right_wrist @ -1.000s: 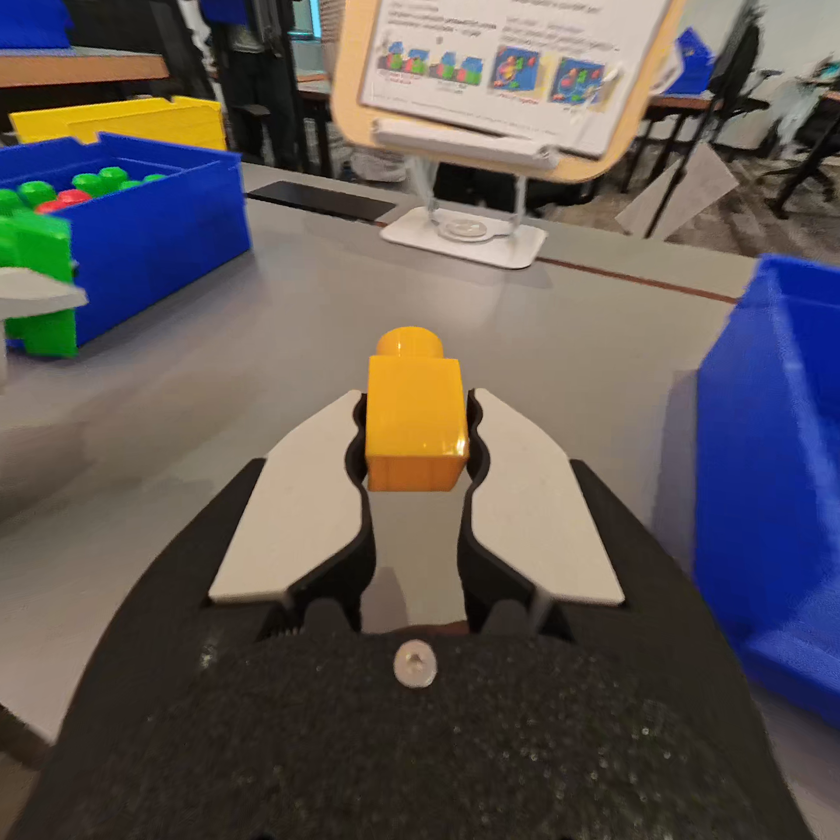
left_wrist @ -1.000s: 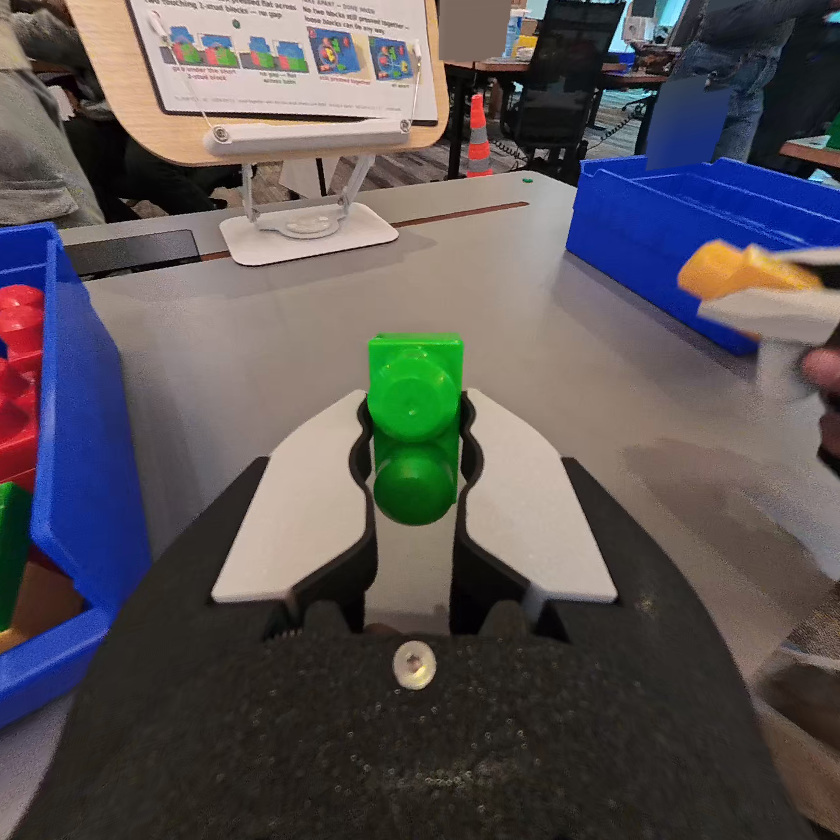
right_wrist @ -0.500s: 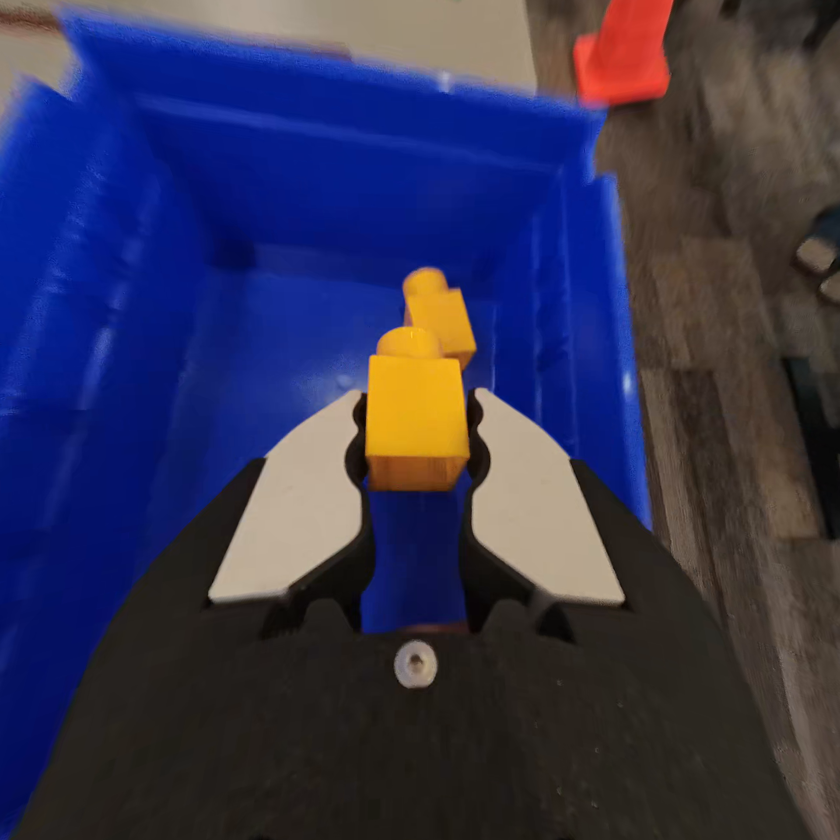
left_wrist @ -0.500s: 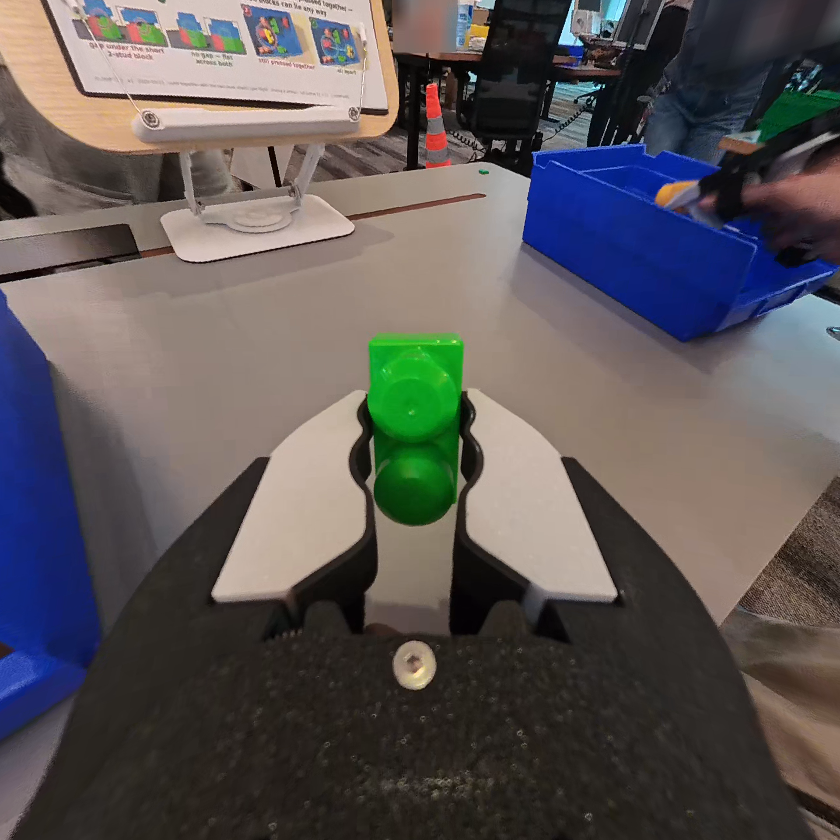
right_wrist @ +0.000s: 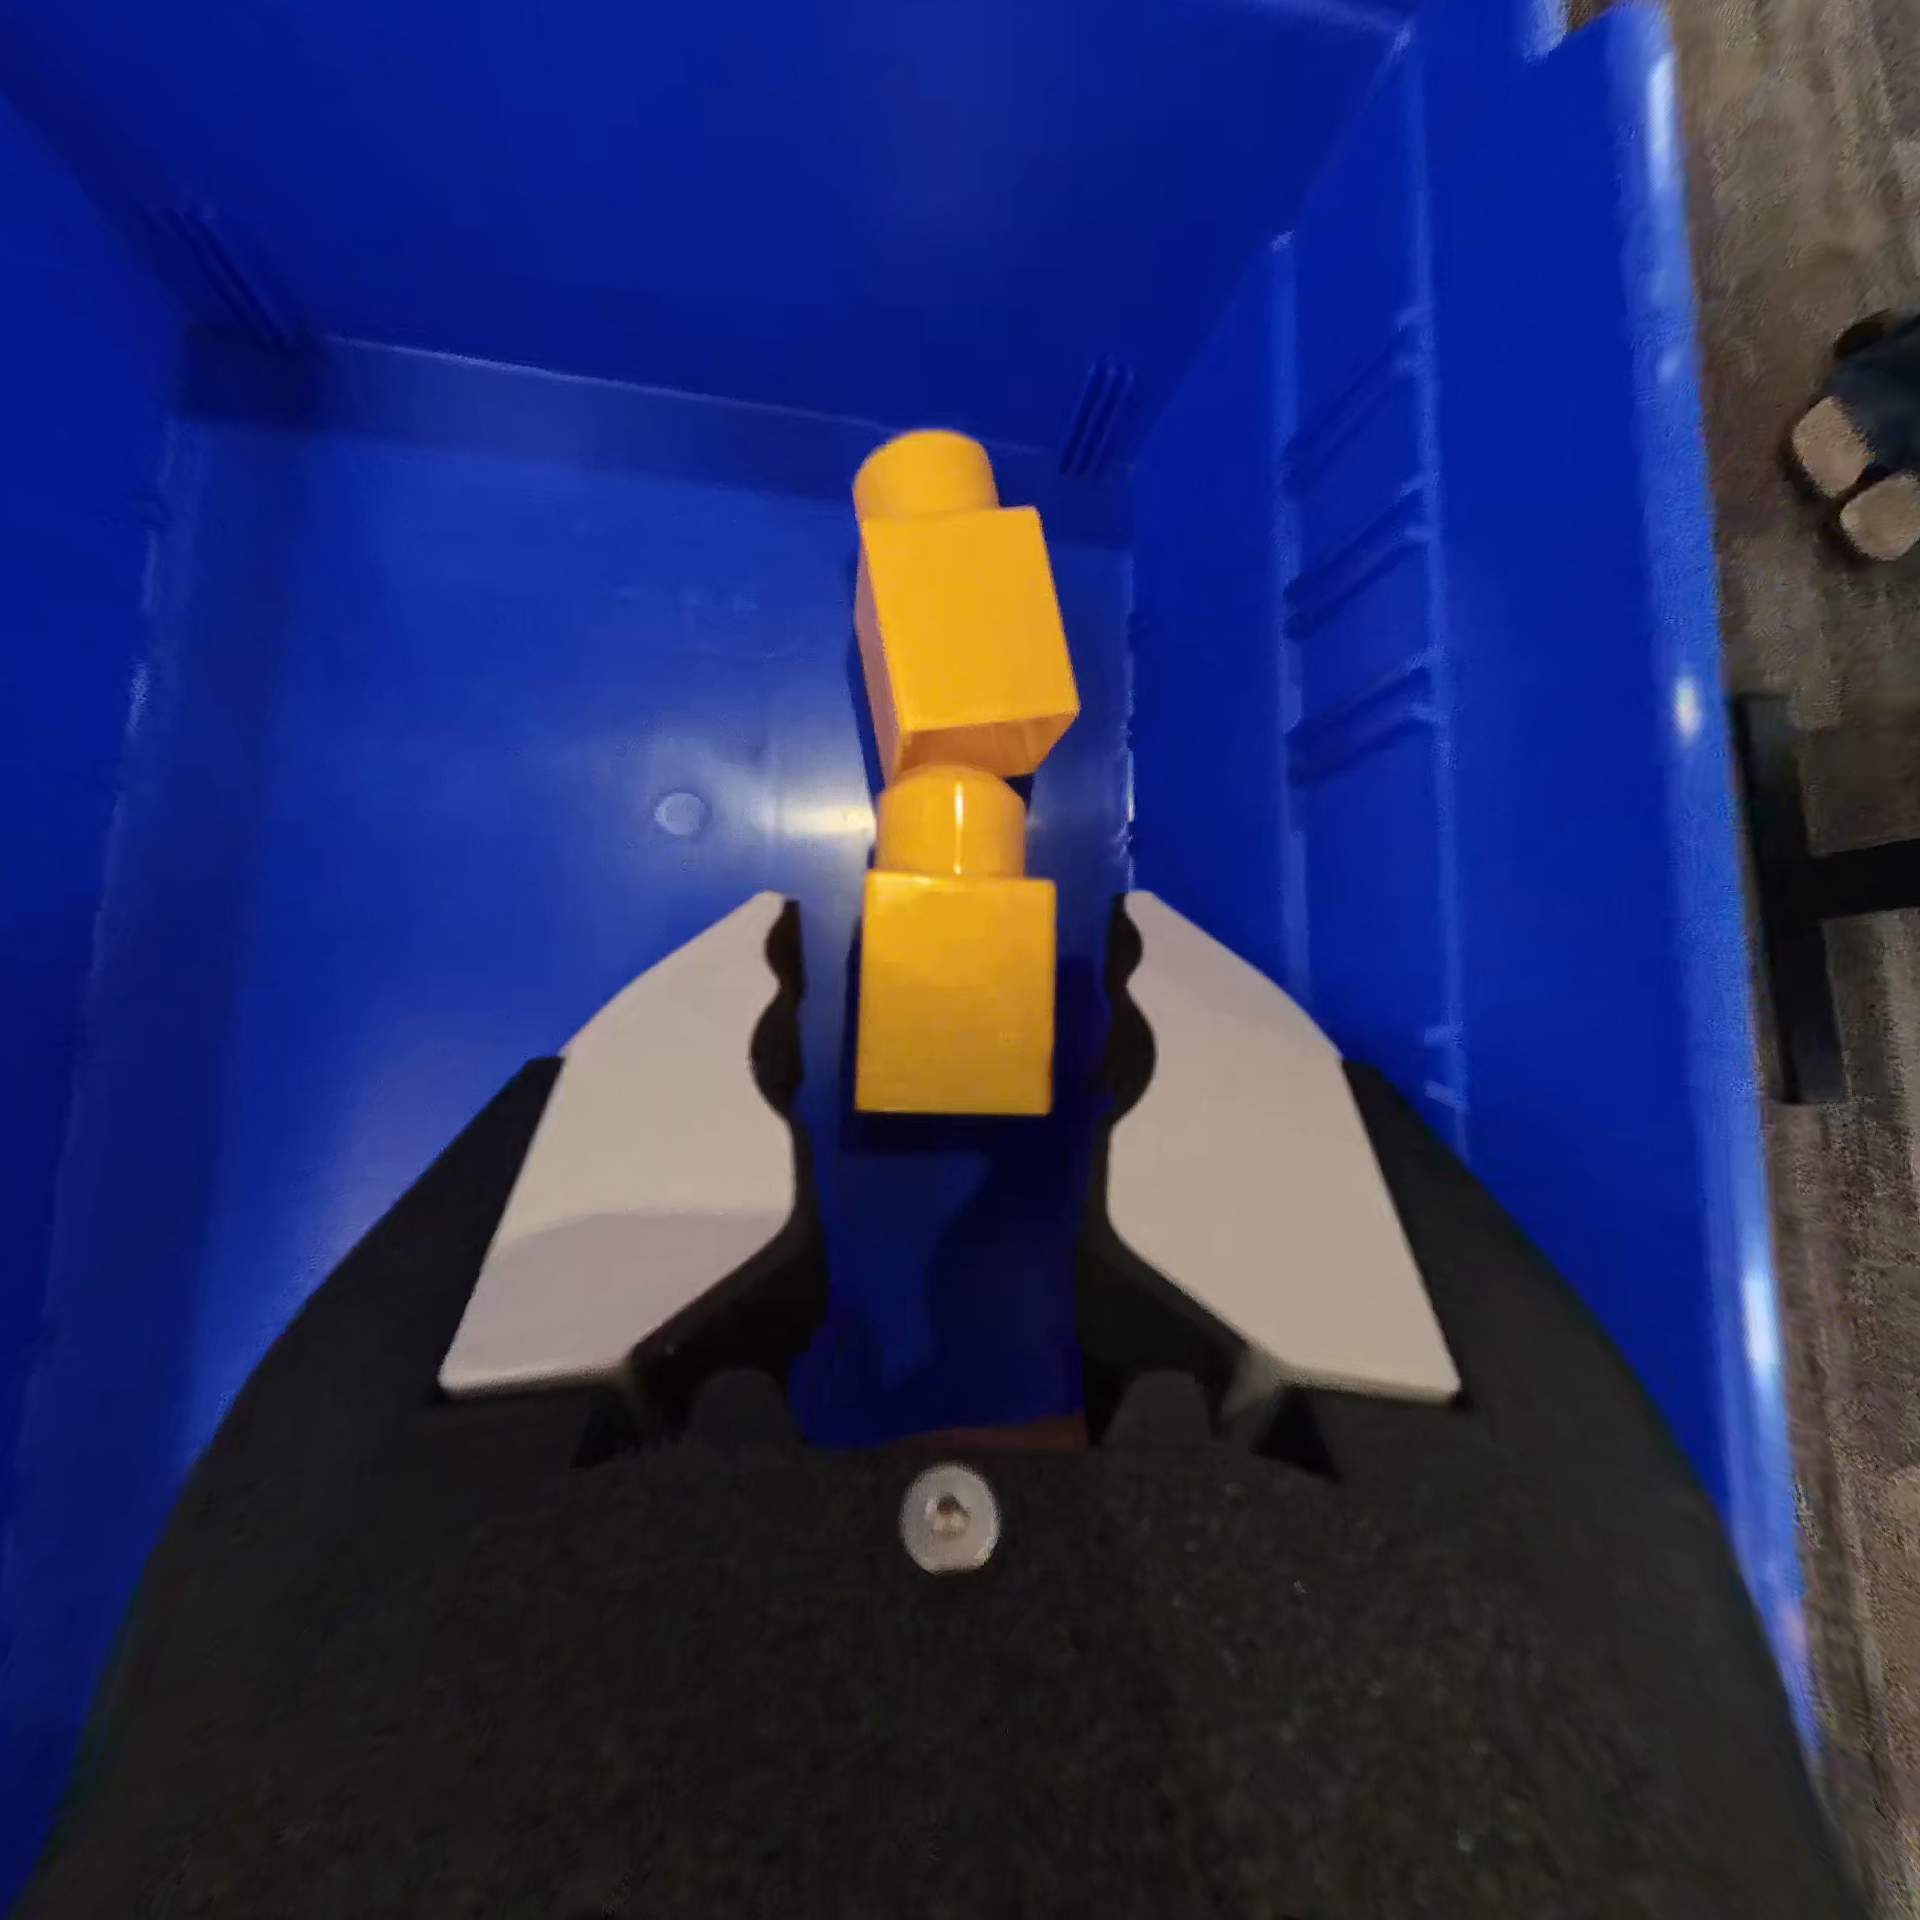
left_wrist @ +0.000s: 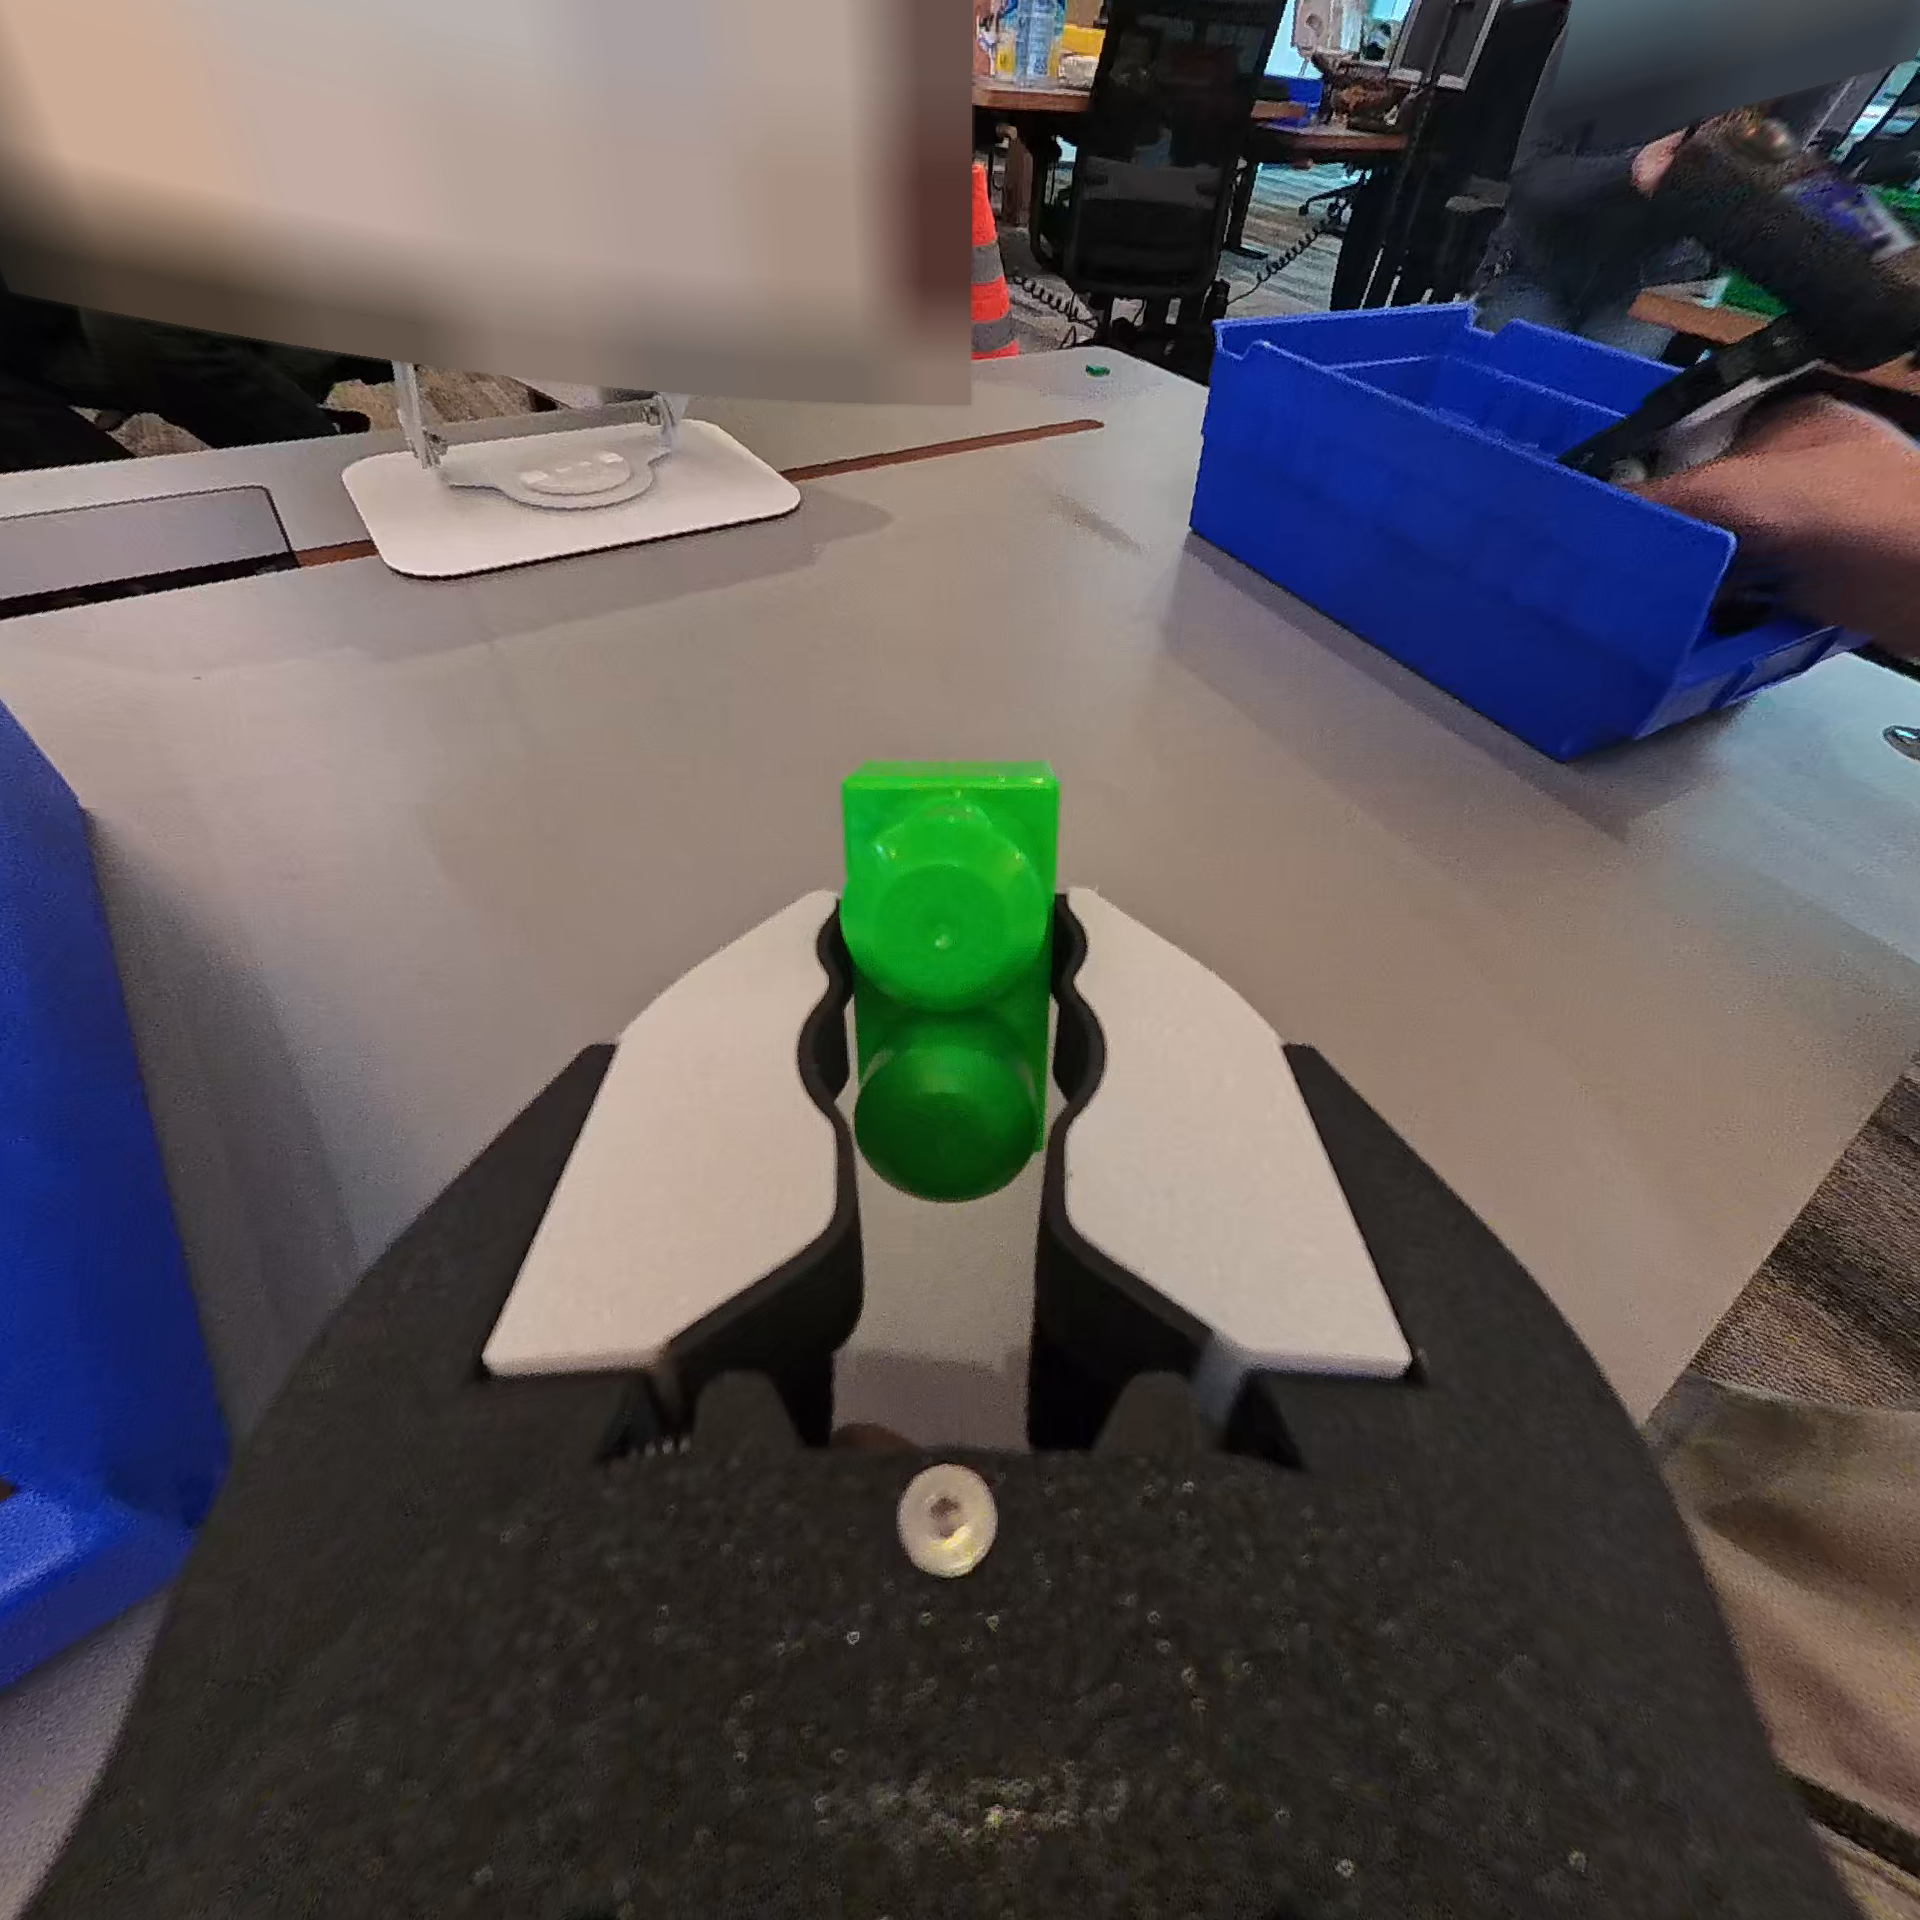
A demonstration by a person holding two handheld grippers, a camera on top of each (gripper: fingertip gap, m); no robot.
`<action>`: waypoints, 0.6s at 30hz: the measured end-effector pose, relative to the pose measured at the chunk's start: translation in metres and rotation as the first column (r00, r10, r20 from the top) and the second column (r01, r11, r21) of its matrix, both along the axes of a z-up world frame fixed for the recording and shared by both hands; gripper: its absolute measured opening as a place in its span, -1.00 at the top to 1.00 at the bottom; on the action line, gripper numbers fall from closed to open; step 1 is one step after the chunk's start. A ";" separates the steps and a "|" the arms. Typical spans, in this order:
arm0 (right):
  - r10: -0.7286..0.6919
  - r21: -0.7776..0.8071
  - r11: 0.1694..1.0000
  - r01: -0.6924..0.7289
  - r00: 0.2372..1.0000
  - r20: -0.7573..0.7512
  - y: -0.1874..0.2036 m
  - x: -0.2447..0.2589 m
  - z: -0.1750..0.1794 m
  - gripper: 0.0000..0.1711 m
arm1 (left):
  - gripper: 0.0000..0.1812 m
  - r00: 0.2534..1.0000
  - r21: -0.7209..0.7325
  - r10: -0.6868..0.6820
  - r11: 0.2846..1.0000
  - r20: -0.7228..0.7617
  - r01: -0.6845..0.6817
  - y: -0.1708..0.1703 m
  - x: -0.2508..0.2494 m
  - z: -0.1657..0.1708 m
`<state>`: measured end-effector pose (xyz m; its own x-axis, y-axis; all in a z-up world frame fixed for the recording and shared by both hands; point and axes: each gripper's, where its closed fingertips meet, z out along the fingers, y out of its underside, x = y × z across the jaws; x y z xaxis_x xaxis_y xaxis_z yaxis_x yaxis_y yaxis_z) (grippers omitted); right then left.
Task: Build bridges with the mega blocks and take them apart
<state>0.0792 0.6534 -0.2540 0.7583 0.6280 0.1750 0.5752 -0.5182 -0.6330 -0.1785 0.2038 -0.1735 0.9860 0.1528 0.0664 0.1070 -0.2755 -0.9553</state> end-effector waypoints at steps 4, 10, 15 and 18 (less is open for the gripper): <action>0.050 0.121 0.992 -0.039 0.995 -0.089 -0.027 -0.008 0.052 0.21 | 0.61 1.000 0.008 0.010 1.000 0.008 -0.010 -0.001 -0.006 0.003; 0.429 0.446 0.857 -0.259 0.837 -0.339 -0.186 -0.066 0.155 0.19 | 0.61 1.000 -0.002 0.003 1.000 -0.027 -0.003 -0.006 -0.016 0.005; 0.655 0.419 0.756 -0.504 0.594 -0.467 -0.328 -0.121 0.111 0.19 | 0.61 0.994 -0.064 -0.099 0.993 -0.057 0.095 -0.009 -0.017 -0.001; 0.733 0.380 0.675 -0.632 0.514 -0.447 -0.364 -0.140 0.091 0.15 | 0.61 0.968 -0.120 -0.215 0.972 -0.131 0.200 -0.008 -0.011 0.004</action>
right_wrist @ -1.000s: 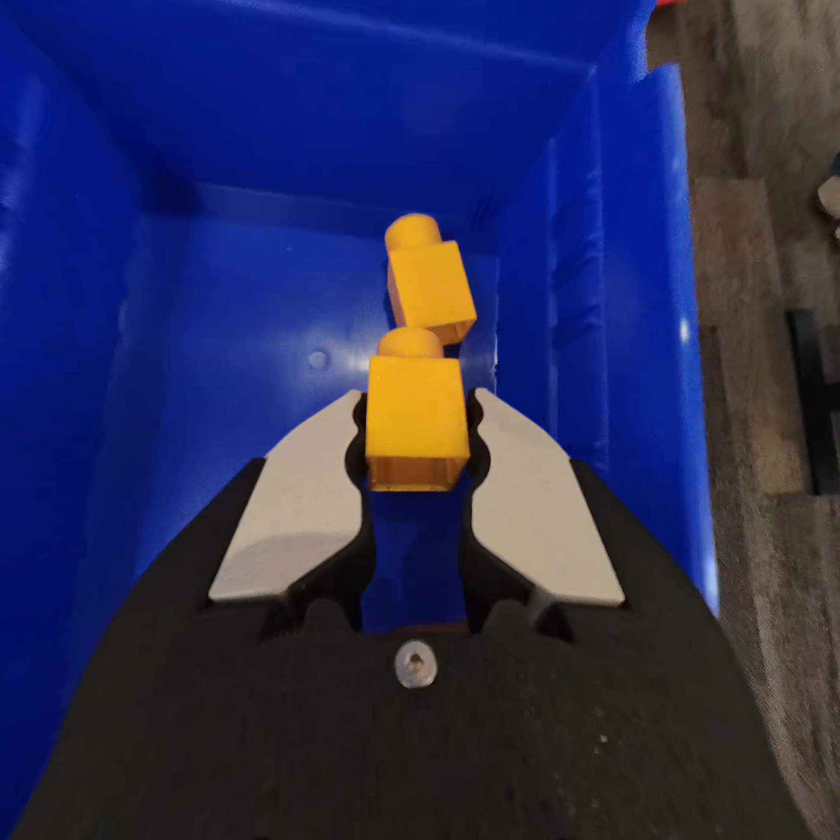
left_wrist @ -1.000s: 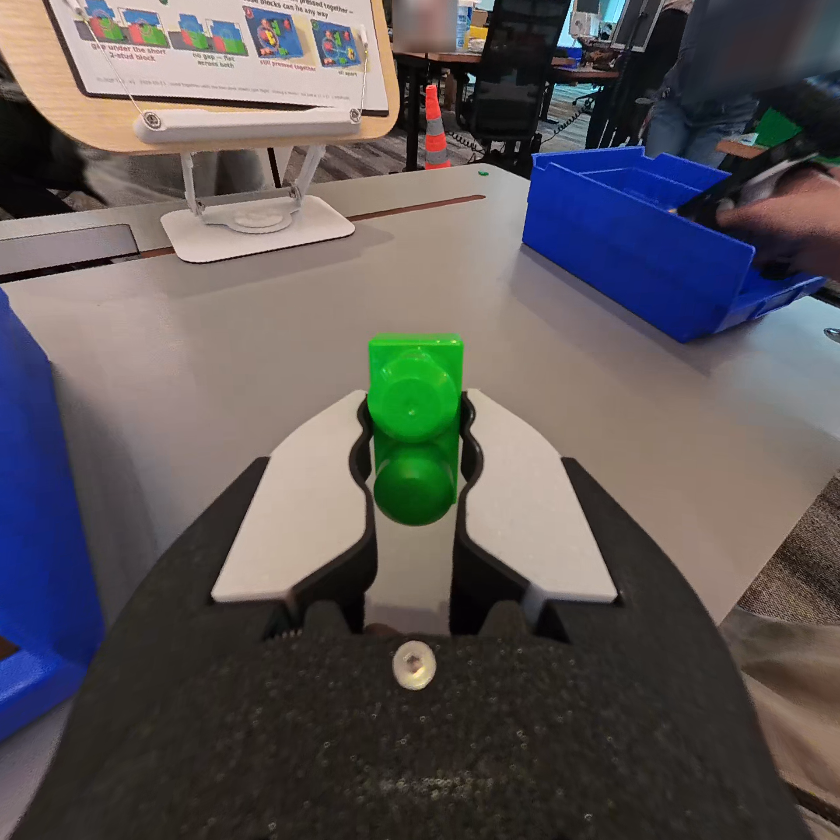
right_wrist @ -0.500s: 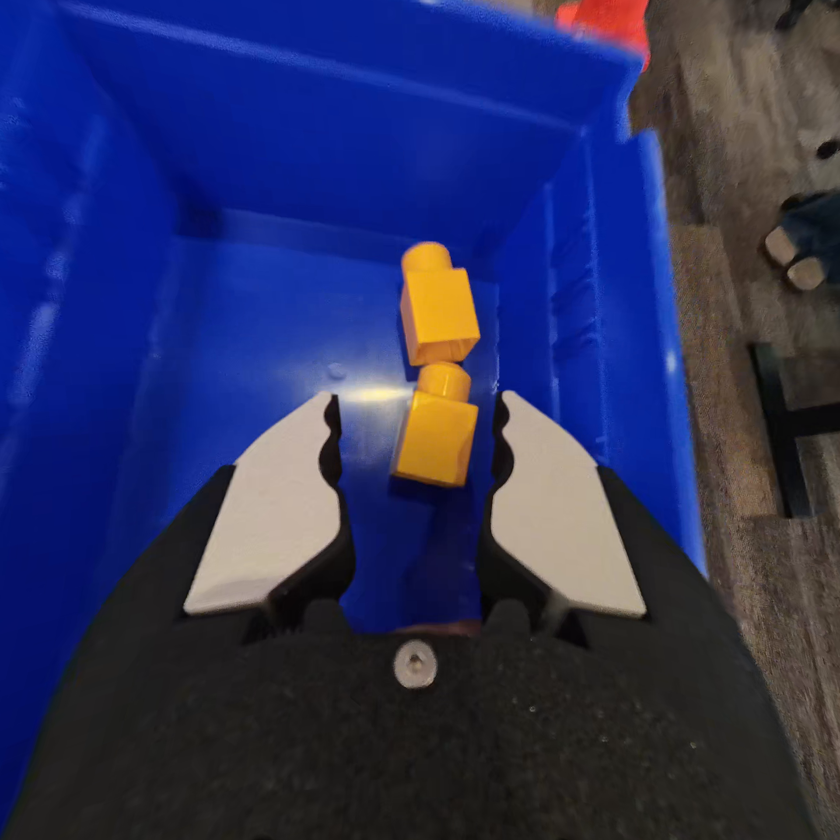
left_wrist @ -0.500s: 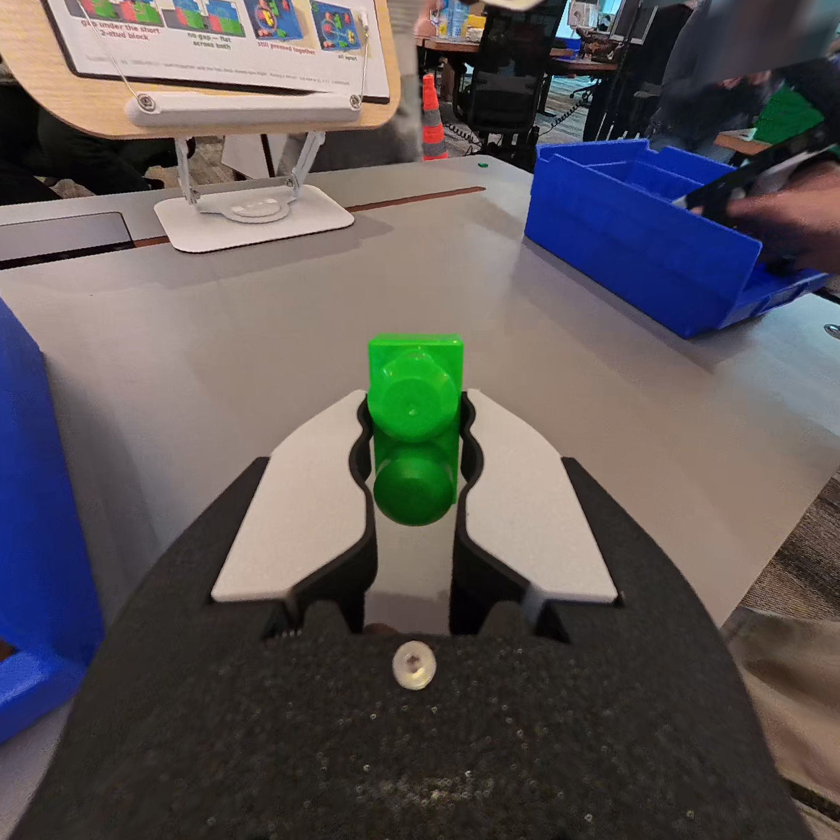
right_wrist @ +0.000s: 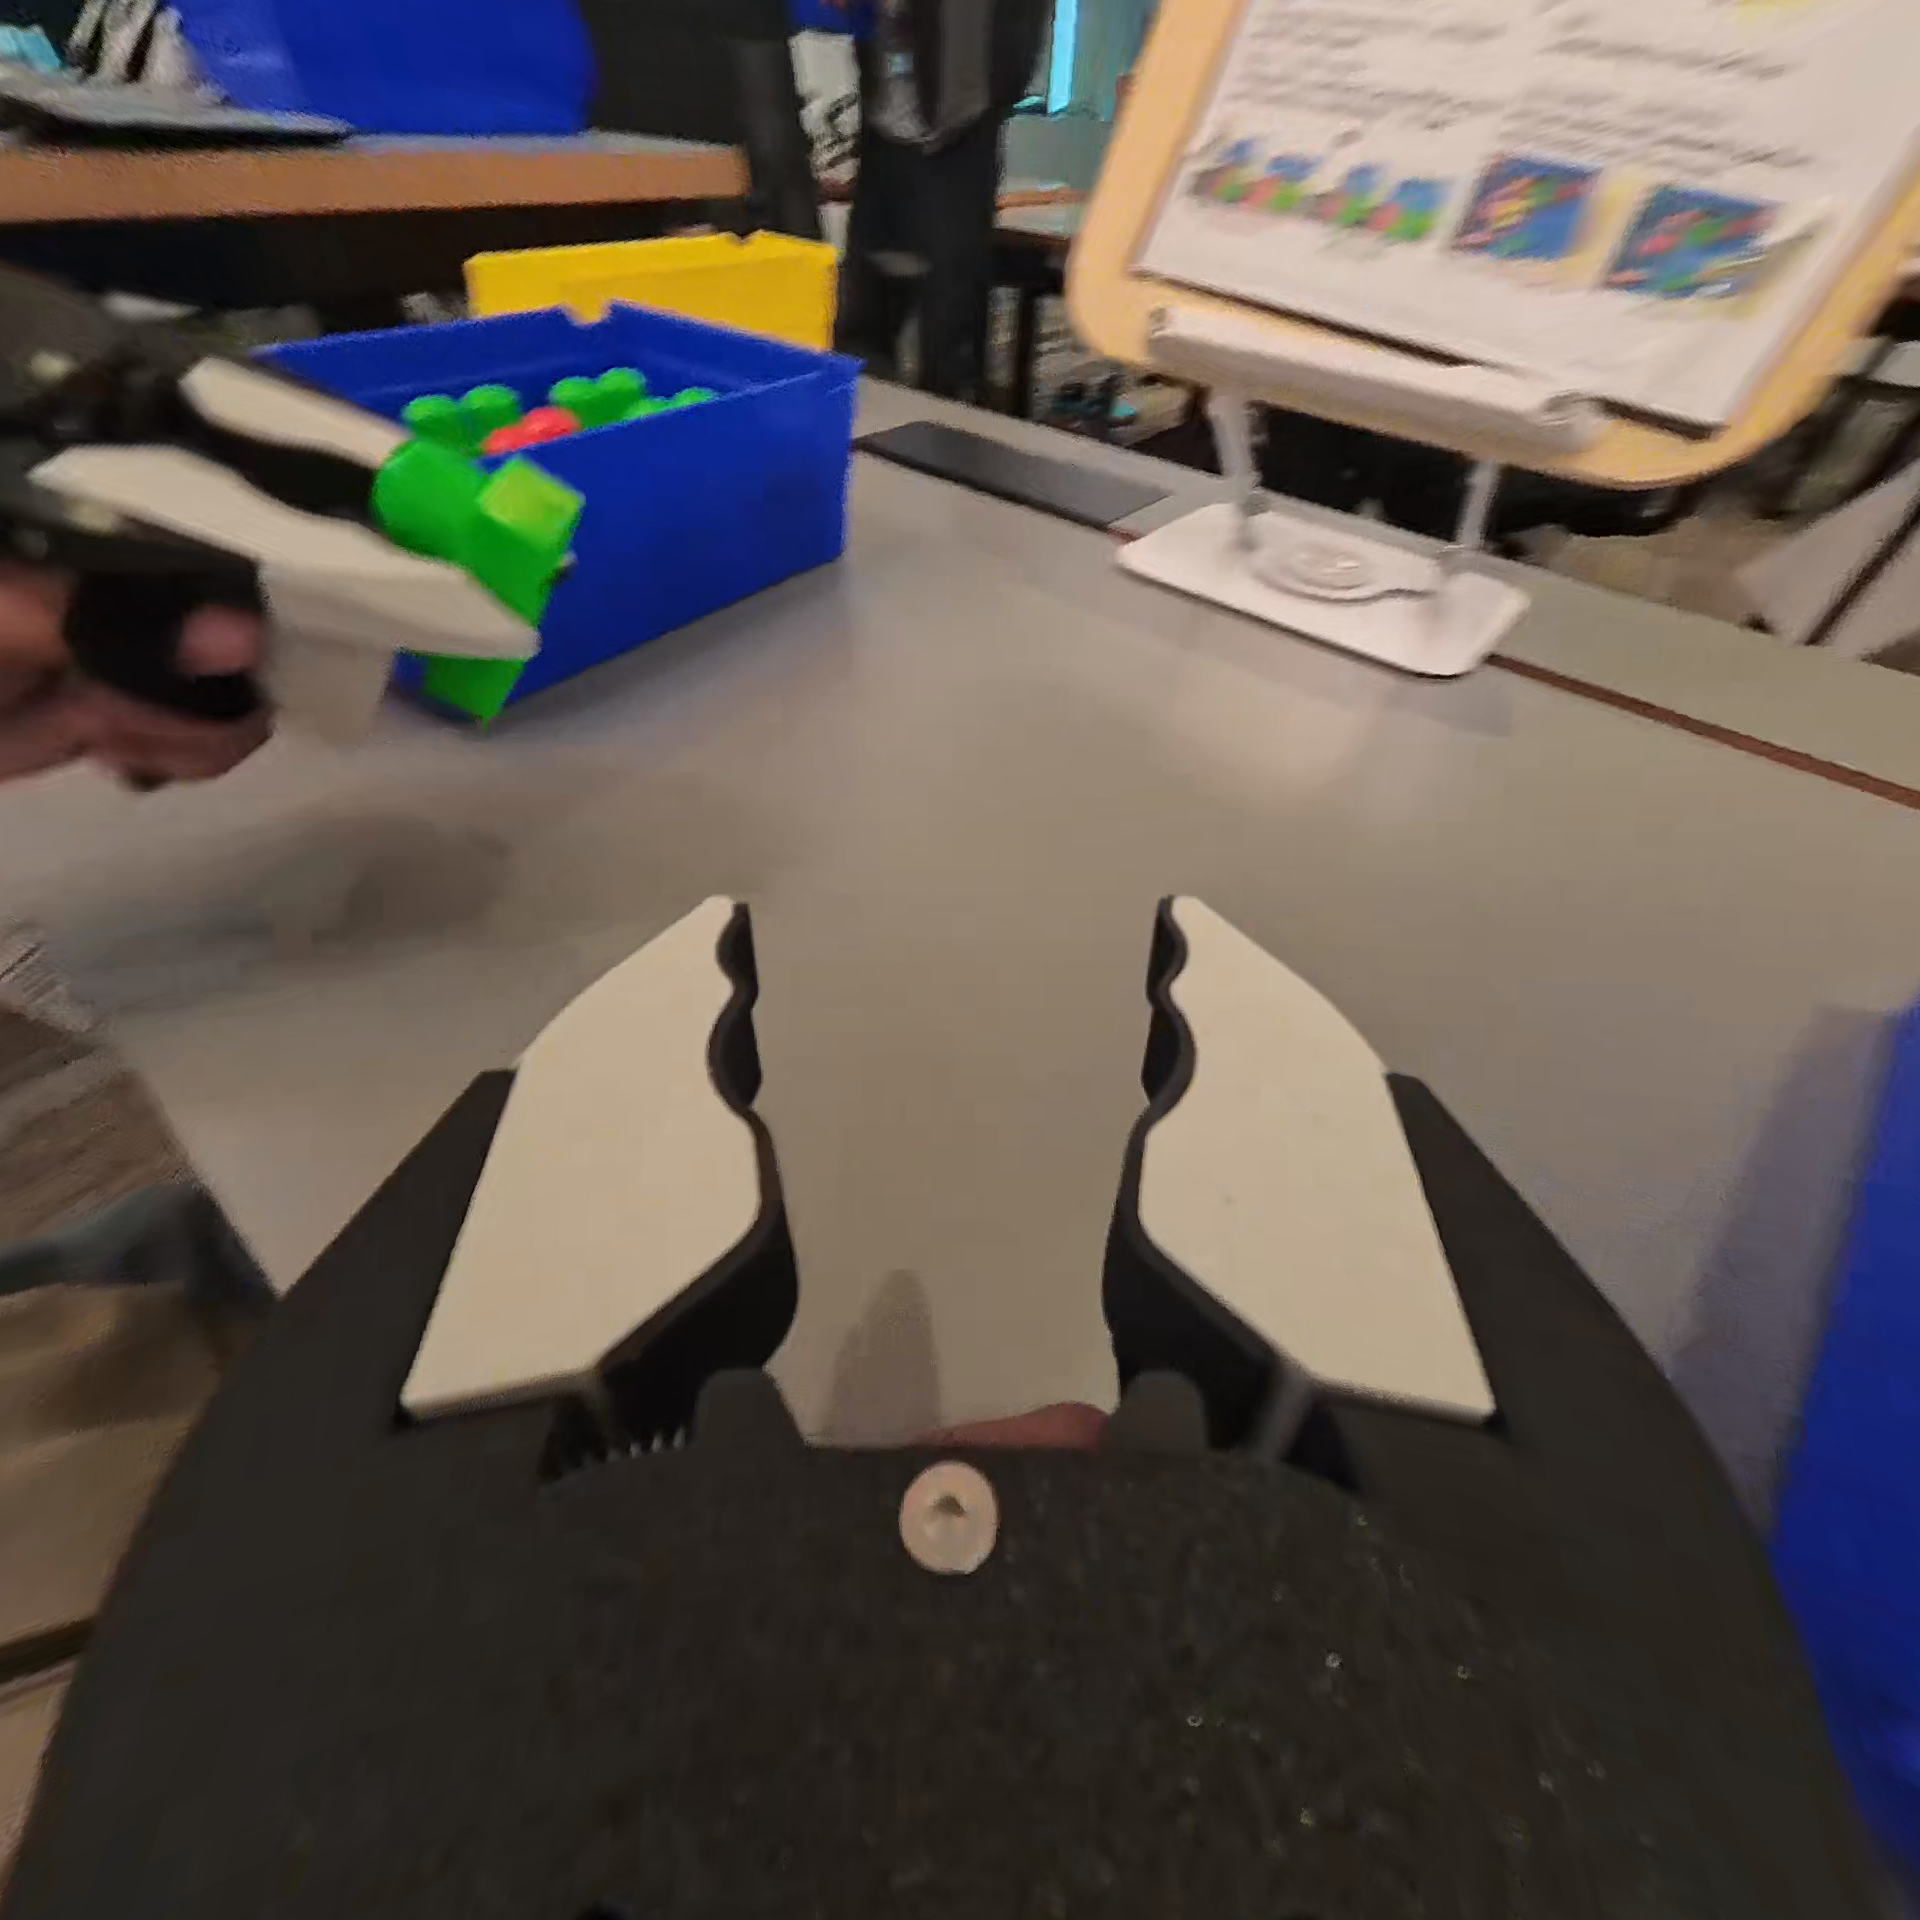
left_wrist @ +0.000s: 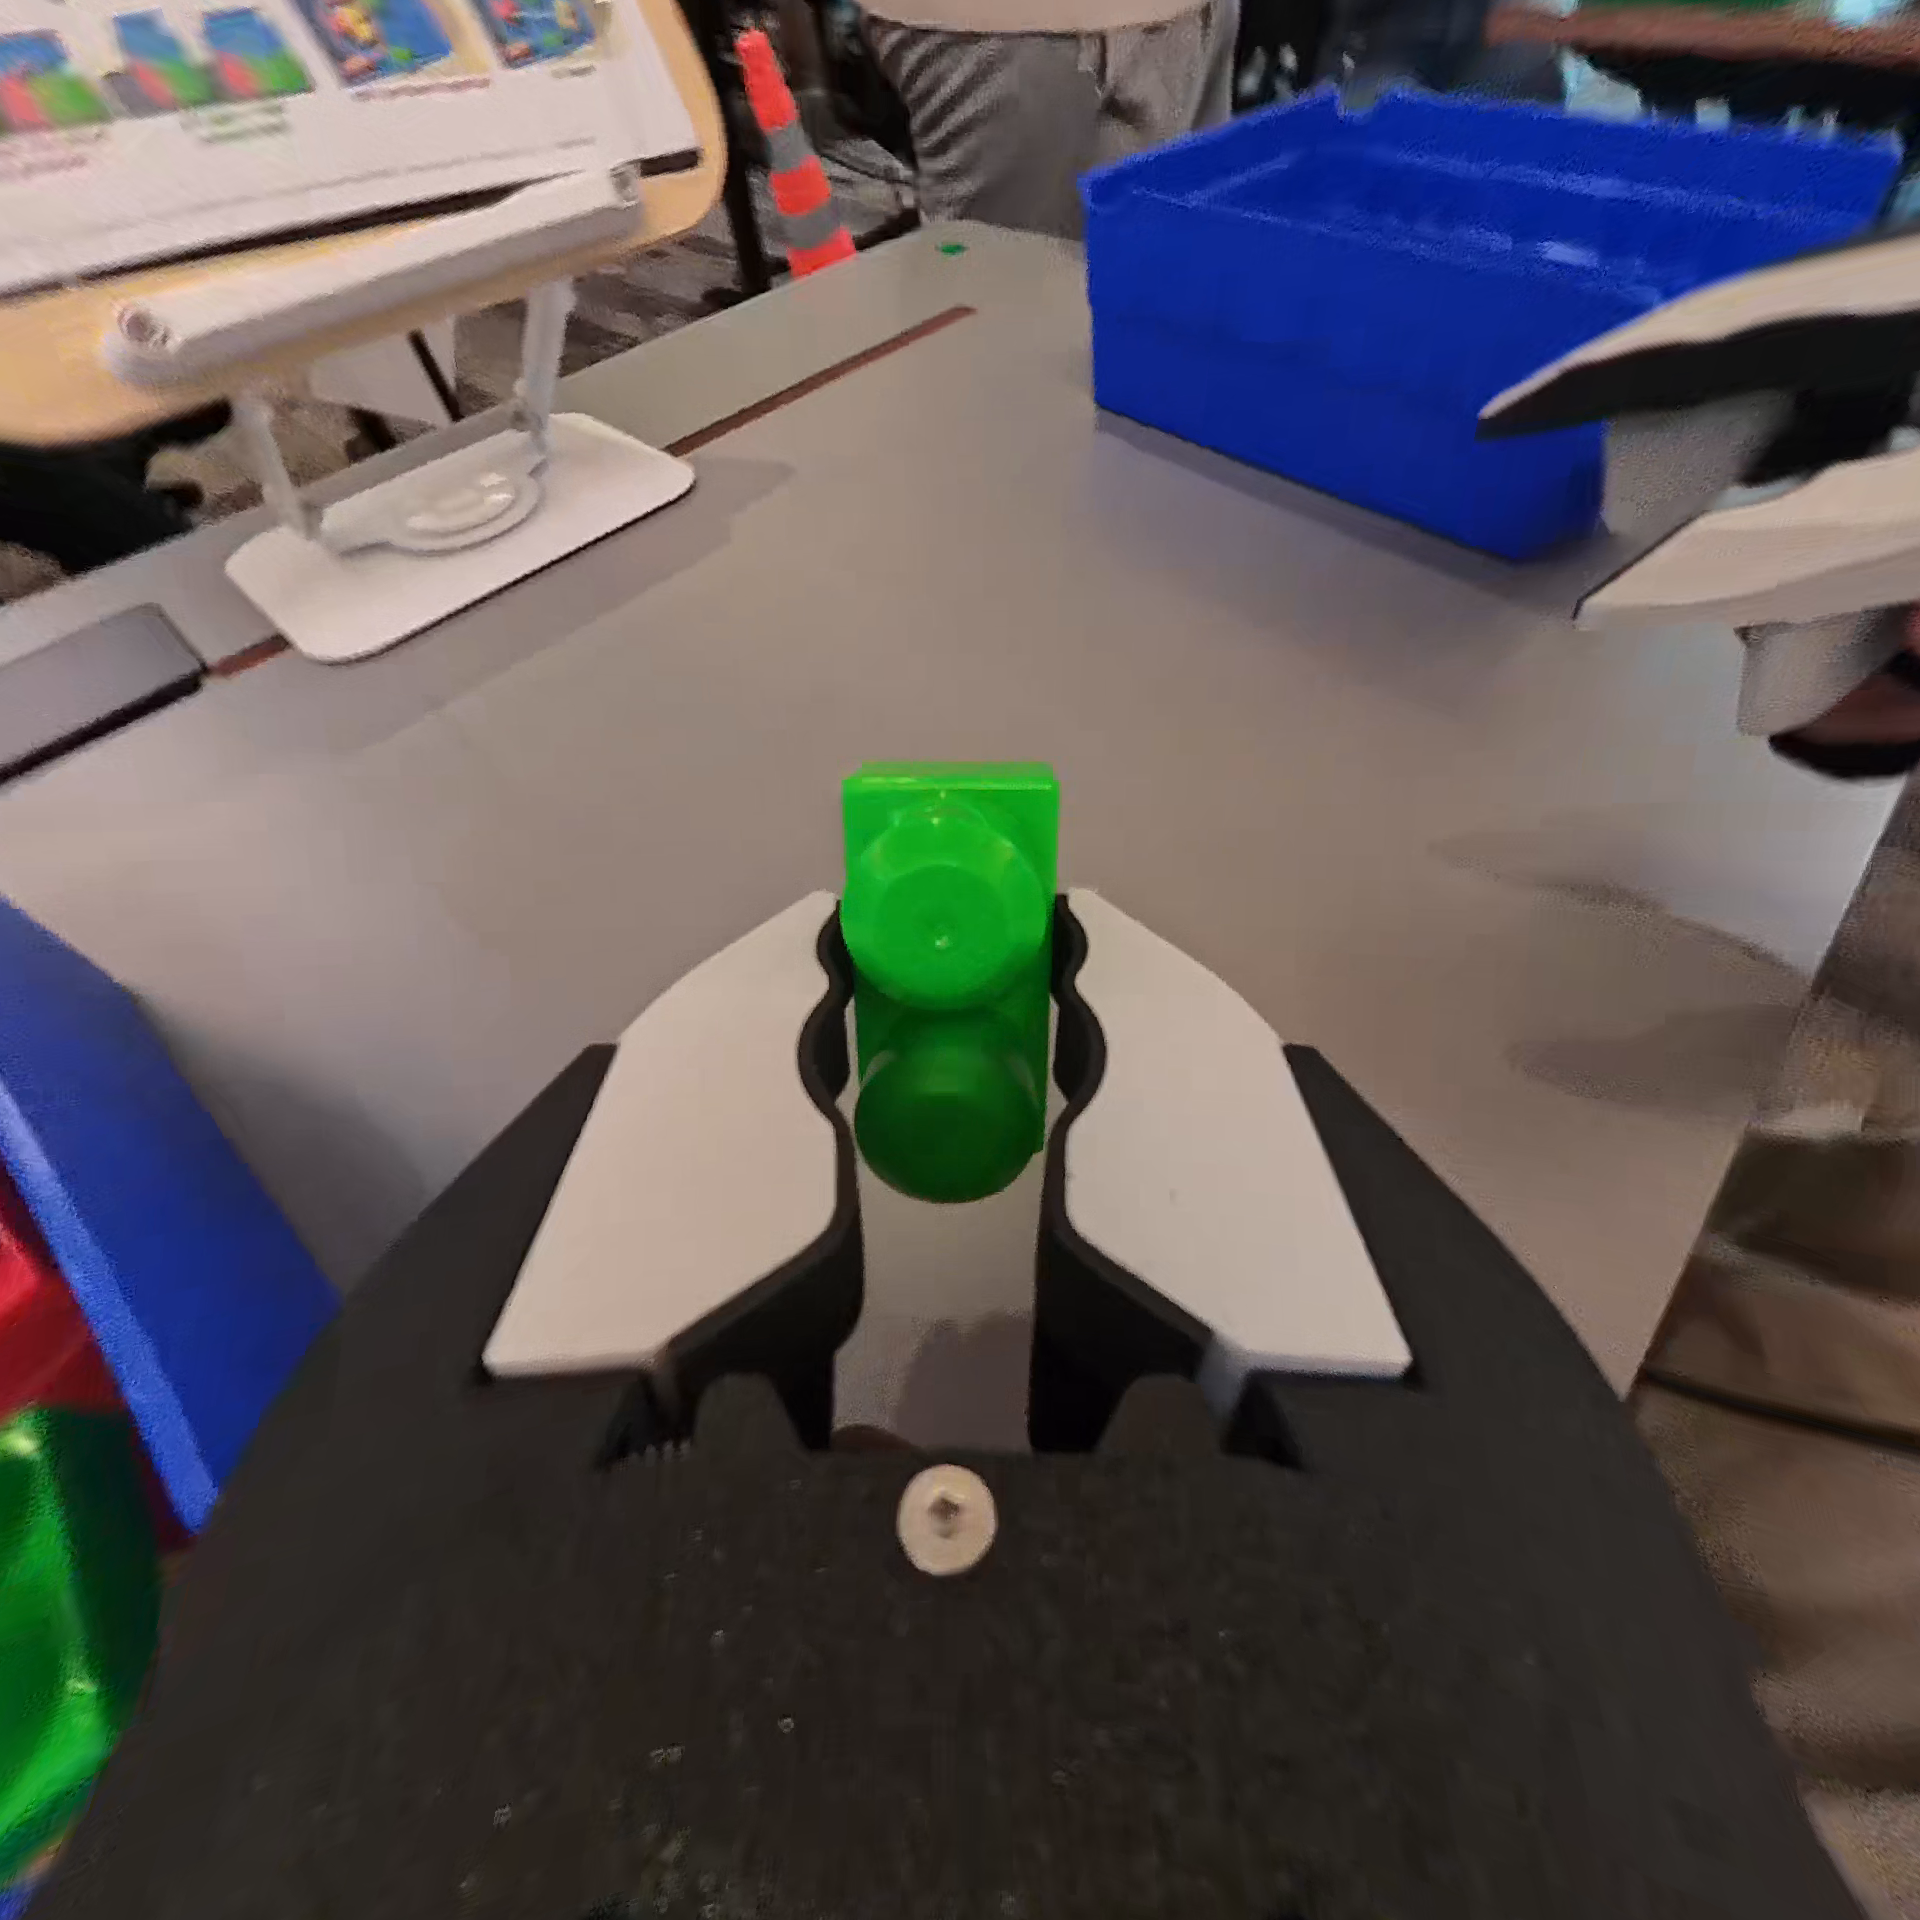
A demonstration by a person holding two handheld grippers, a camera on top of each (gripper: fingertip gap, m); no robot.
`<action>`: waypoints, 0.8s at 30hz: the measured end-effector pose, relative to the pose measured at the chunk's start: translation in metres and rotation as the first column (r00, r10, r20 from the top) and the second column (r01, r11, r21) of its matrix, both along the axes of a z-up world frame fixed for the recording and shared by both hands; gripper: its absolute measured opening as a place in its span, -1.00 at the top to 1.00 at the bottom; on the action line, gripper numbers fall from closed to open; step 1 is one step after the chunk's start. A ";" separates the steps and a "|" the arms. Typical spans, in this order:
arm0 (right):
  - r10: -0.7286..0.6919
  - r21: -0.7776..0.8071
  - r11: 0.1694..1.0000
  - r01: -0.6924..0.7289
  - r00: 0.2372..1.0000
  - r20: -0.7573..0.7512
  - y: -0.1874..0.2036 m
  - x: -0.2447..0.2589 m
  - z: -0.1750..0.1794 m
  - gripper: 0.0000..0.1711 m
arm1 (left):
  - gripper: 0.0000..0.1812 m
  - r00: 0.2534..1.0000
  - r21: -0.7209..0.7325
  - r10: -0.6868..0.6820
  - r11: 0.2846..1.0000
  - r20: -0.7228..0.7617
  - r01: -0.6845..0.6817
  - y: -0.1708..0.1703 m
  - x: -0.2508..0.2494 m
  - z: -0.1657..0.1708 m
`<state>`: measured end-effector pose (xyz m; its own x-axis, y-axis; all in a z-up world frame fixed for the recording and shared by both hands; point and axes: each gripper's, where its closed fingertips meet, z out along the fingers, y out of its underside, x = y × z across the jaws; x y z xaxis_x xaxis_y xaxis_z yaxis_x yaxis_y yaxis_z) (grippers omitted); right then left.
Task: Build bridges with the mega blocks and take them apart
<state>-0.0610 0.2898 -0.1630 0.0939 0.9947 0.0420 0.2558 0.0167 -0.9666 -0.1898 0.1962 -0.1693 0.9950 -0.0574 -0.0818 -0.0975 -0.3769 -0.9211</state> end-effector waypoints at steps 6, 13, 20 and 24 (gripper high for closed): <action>0.261 -0.220 0.941 -0.255 0.965 -0.001 -0.029 -0.037 0.037 0.18 | 0.61 0.900 -0.094 -0.229 0.973 -0.370 0.209 0.022 0.009 0.021; 0.343 -0.365 0.880 -0.302 0.938 0.049 -0.035 -0.071 0.037 0.17 | 0.61 0.762 -0.133 -0.340 0.937 -0.552 0.322 0.058 0.033 0.033; 0.372 -0.491 0.814 -0.310 0.927 0.032 -0.048 -0.079 0.028 0.32 | 0.60 0.657 -0.177 -0.372 0.922 -0.656 0.345 0.072 0.052 0.020; 0.369 -0.522 0.807 -0.276 0.926 0.081 -0.049 -0.081 0.014 0.46 | 0.61 0.601 -0.207 -0.367 0.924 -0.710 0.321 0.074 0.054 0.009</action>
